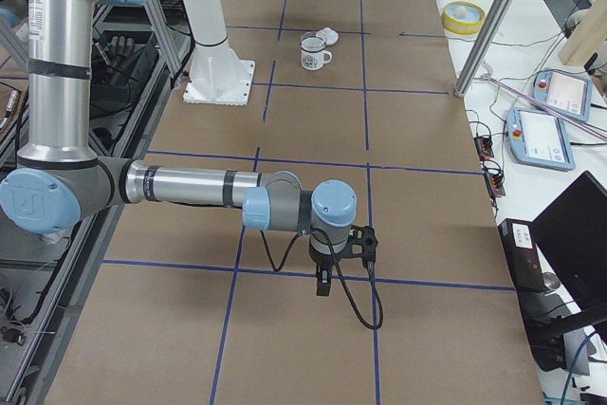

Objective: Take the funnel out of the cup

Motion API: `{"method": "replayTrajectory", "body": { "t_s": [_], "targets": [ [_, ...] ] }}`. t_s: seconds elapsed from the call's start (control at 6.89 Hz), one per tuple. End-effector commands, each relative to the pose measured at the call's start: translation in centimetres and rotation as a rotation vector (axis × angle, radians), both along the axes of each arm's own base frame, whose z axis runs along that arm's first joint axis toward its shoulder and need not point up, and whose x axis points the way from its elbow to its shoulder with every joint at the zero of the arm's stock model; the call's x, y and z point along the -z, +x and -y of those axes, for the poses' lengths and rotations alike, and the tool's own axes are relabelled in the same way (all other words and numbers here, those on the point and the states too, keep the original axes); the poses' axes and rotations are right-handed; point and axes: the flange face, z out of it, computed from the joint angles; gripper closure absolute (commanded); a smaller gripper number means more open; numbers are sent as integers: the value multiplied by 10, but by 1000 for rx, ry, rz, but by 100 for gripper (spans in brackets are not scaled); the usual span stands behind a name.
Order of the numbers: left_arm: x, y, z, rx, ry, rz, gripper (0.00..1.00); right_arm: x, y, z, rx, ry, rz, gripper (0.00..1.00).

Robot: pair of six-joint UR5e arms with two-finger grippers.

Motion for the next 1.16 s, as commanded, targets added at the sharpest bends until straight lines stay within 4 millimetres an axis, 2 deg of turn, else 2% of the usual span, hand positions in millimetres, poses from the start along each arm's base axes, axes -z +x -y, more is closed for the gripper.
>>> {"method": "replayTrajectory", "body": {
  "t_s": [0.0, 0.29, 0.44, 0.58, 0.73, 0.87, 1.02],
  "targets": [
    [-1, -1, -1, 0, 1, 0, 0, 0, 0, 0, 0, 0, 0, 0],
    [4, -1, 3, 6, 5, 1, 0, 0, 0, 0, 0, 0, 0, 0],
    [30, 0, 9, 14, 44, 6, 0, 0, 0, 0, 0, 0, 0, 0],
    [68, 1, 10, 34, 99, 8, 0, 0, 0, 0, 0, 0, 0, 0],
    [120, 5, 10, 94, 133, -7, 0, 0, 0, 0, 0, 0, 0, 0],
    [170, 50, 7, 102, 136, -45, 0, 0, 0, 0, 0, 0, 0, 0],
    [206, 87, 1, 107, 123, -81, 0, 0, 0, 0, 0, 0, 0, 0]
  ]
}}
